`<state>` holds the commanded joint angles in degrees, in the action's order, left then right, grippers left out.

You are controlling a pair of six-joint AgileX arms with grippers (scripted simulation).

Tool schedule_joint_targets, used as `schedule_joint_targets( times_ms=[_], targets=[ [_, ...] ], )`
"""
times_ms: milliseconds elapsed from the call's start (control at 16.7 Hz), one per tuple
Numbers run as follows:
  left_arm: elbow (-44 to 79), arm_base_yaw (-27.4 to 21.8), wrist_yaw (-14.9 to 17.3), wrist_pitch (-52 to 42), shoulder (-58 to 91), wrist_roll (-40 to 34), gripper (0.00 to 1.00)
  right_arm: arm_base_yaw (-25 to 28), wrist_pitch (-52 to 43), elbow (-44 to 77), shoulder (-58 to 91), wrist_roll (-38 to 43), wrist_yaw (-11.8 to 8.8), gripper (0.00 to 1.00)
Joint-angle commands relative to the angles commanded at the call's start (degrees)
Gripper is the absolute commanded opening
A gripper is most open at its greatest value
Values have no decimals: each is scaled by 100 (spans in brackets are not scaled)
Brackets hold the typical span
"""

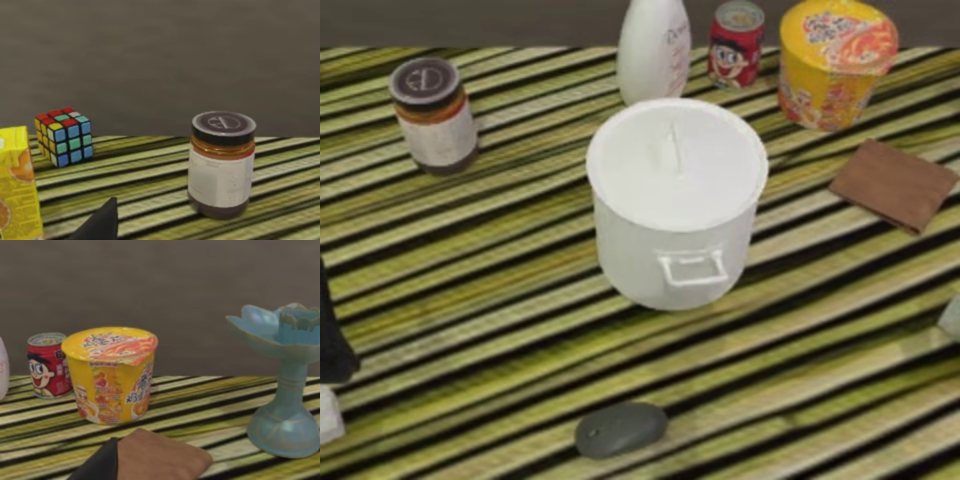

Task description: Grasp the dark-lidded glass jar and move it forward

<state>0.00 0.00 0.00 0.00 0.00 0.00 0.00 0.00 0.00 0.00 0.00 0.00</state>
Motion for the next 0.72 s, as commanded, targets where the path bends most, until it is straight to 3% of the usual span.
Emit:
schedule_joint_targets(
  times_ms=[360,720],
  targets=[
    [466,-2,55,-200,367,97,100,0,0,0,0,0,0,100],
    [2491,-66,327,-1156,2092,548,100,0,0,0,0,0,0,100]
  ],
)
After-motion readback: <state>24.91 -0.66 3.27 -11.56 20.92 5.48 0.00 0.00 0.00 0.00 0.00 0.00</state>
